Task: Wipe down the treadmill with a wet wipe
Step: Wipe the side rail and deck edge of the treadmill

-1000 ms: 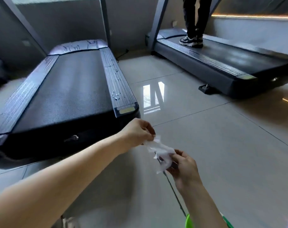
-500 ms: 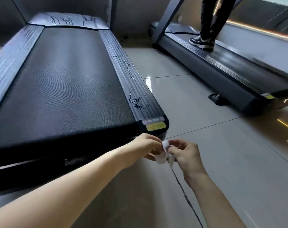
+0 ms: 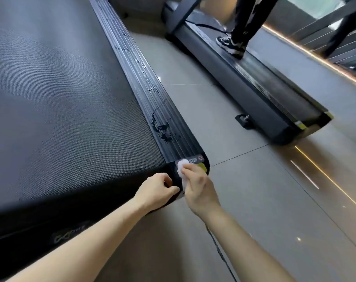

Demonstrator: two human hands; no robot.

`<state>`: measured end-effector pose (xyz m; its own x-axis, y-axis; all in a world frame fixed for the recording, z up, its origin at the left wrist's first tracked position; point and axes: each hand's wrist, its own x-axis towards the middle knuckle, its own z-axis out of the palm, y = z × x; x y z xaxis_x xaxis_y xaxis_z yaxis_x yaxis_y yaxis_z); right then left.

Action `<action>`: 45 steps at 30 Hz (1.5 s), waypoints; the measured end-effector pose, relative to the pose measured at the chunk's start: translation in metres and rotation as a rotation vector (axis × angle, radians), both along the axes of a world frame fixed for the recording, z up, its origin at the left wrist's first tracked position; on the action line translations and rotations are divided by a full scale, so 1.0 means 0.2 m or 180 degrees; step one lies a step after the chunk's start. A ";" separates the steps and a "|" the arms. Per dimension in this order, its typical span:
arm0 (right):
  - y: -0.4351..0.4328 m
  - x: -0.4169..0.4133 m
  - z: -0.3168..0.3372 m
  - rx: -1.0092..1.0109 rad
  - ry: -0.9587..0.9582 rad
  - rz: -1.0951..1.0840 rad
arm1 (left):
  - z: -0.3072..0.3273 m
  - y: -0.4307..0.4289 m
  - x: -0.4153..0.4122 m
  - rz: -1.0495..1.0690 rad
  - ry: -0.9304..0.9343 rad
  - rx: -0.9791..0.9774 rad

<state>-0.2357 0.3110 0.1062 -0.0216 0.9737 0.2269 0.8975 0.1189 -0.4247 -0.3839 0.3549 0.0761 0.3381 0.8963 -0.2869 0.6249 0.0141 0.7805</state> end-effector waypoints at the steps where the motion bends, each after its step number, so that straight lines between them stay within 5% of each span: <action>1: 0.02 -0.01 -0.04 -0.0194 -0.0152 0.0267 | -0.01 0.01 0.00 -0.0041 -0.0021 0.0055; 6: 0.08 0.08 -0.18 -0.0449 -0.0690 0.0842 | -0.05 0.06 0.03 -0.0183 0.0198 0.0267; 17: 0.21 0.32 -0.34 0.0086 -0.0042 -0.0180 | -0.02 0.08 0.11 0.0477 0.0166 -0.0204; 23: 0.14 0.27 -0.38 0.0354 -0.0287 0.1207 | 0.02 0.11 0.12 0.0648 -0.0117 -0.0792; 29: 0.27 0.42 -0.41 0.0626 -0.0029 0.0343 | 0.03 0.10 0.15 0.0845 -0.0142 -0.0860; 32: 0.32 0.39 -0.42 0.0618 0.0634 -0.0019 | 0.02 0.08 0.15 0.0905 -0.0138 -0.0890; 40: 0.28 0.41 -0.50 -0.0658 0.4195 -0.0869 | 0.01 0.03 0.18 0.1123 -0.0160 -0.0830; 45: 0.25 0.46 -0.51 -0.1514 0.4734 -0.1203 | 0.00 -0.01 0.21 0.1275 -0.0117 -0.0814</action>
<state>-0.1433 0.3609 0.0047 0.1776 0.8567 -0.4842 -0.3799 -0.3943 -0.8368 -0.3422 0.3534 0.0757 -0.0056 0.8604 -0.5096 0.5032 0.4428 0.7421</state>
